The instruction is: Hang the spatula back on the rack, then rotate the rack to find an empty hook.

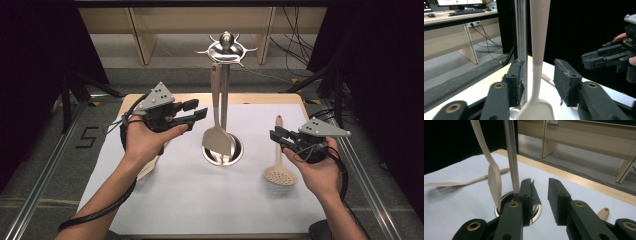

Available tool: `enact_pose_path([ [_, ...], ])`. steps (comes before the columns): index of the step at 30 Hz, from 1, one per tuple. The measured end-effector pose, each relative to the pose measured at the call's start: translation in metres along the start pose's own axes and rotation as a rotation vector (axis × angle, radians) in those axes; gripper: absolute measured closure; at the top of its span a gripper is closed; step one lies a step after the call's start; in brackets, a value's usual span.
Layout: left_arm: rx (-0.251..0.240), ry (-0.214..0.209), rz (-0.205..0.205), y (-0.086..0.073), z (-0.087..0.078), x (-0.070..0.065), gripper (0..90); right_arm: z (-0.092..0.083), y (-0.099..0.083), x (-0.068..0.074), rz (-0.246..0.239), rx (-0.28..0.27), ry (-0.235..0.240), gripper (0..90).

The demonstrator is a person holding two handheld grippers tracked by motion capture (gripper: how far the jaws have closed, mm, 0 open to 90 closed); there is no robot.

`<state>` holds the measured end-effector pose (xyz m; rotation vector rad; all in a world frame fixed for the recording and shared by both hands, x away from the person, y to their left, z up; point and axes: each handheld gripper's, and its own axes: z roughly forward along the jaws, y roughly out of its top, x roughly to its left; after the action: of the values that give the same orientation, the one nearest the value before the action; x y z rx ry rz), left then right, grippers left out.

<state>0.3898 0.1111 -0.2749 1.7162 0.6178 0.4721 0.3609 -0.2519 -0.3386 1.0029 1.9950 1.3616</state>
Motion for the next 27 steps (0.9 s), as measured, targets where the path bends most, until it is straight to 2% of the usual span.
enact_pose_path([
  [1, 0.004, 0.006, 0.01, 0.001, 0.0, 0.0, 61.5, 0.001, 0.0, -0.001, 0.002, 0.0, 0.01, 73.0],
  [2, 0.01, 0.009, 0.012, 0.001, 0.0, 0.0, 62.6, 0.001, 0.0, 0.0, 0.017, 0.01, -0.004, 72.8],
  [3, 0.012, 0.009, 0.006, 0.002, 0.0, 0.0, 63.8, 0.002, 0.0, -0.001, 0.019, -0.003, -0.013, 72.9],
  [4, 0.013, 0.005, -0.003, 0.003, 0.0, 0.0, 65.1, 0.002, 0.001, -0.001, 0.02, 0.012, -0.006, 72.9],
  [5, 0.015, 0.003, -0.005, 0.004, -0.001, -0.001, 67.5, 0.003, 0.001, -0.002, 0.002, 0.014, -0.002, 72.8],
  [6, 0.015, 0.002, -0.001, 0.005, -0.002, -0.002, 69.1, 0.003, 0.002, 0.0, 0.018, 0.025, -0.004, 72.7],
  [10, 0.006, 0.001, 0.004, 0.009, -0.003, -0.005, 78.2, 0.003, 0.003, -0.001, -0.009, 0.023, 0.006, 72.3],
  [13, 0.0, 0.013, -0.003, 0.013, -0.002, -0.006, 85.2, 0.004, 0.003, -0.003, 0.013, 0.04, 0.007, 73.2],
  [14, -0.009, 0.014, -0.003, 0.015, -0.002, -0.006, 87.1, 0.004, 0.002, -0.006, -0.011, 0.04, 0.005, 74.1],
  [15, -0.017, 0.014, -0.006, 0.017, -0.003, -0.006, 88.4, 0.005, 0.001, -0.007, 0.005, 0.043, 0.011, 74.9],
  [19, -0.065, -0.002, -0.002, 0.029, -0.002, -0.011, 89.2, 0.004, -0.002, -0.008, 0.031, 0.058, 0.003, 79.3],
  [21, -0.076, -0.006, 0.006, 0.035, -0.002, -0.014, 89.3, 0.003, -0.003, -0.009, 0.02, 0.062, 0.003, 81.3],
  [22, -0.088, -0.011, 0.01, 0.039, -0.002, -0.016, 89.3, 0.004, -0.004, -0.007, 0.034, 0.048, -0.004, 81.8],
  [23, -0.1, -0.015, 0.015, 0.042, -0.001, -0.017, 89.3, 0.002, -0.004, -0.007, 0.028, 0.074, -0.009, 82.3],
  [27, -0.13, -0.02, 0.018, 0.052, 0.001, -0.021, 89.4, -0.001, -0.006, -0.004, 0.032, 0.065, -0.04, 82.6],
])
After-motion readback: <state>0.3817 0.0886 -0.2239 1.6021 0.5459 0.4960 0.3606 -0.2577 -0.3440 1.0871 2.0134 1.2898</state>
